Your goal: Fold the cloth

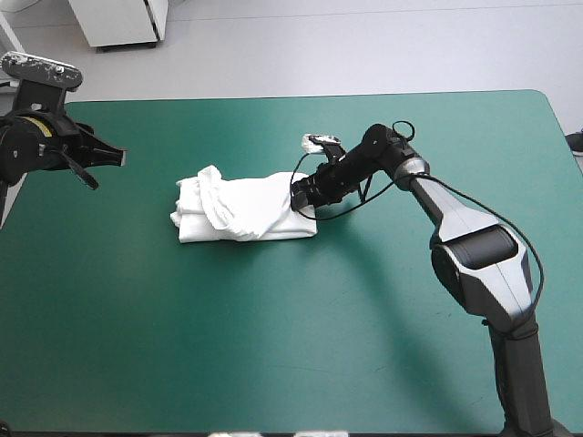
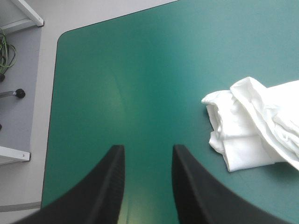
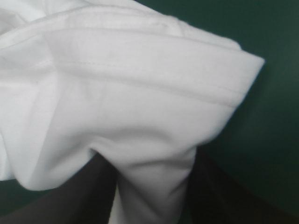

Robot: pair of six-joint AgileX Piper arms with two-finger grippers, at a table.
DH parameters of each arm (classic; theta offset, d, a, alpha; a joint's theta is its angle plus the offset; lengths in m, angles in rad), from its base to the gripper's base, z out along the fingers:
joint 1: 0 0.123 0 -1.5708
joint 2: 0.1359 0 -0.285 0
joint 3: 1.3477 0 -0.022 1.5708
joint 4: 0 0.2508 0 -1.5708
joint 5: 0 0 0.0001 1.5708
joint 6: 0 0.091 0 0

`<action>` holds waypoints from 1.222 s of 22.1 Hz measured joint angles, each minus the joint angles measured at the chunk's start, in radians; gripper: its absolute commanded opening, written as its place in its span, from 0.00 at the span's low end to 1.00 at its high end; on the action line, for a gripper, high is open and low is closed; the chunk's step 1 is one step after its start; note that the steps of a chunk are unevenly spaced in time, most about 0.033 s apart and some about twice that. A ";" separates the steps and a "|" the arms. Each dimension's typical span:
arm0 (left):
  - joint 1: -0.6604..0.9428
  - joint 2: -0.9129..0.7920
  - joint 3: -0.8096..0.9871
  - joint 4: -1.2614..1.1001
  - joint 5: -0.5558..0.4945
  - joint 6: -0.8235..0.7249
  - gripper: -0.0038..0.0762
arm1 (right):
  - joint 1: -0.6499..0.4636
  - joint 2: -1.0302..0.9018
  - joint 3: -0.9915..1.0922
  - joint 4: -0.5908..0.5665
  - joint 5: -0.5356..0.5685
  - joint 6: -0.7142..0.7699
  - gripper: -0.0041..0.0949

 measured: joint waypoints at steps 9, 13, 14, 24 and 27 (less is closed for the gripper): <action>0.000 -0.049 0.000 -0.003 0.000 -0.009 0.37 | 0.009 0.007 -0.004 -0.074 -0.011 -0.012 0.04; 0.000 -0.053 0.002 -0.035 0.000 -0.013 0.37 | -0.002 -0.014 -0.006 -0.183 0.028 0.031 0.04; 0.000 -0.053 0.002 -0.044 -0.001 -0.013 0.37 | -0.021 -0.015 -0.006 -0.190 0.047 0.038 0.04; 0.000 -0.054 0.006 -0.083 -0.012 -0.013 0.37 | -0.276 -0.093 0.014 -0.371 0.128 0.047 0.04; 0.000 -0.054 0.006 -0.084 -0.016 -0.013 0.37 | -0.366 -0.133 0.040 -0.392 0.131 0.050 0.04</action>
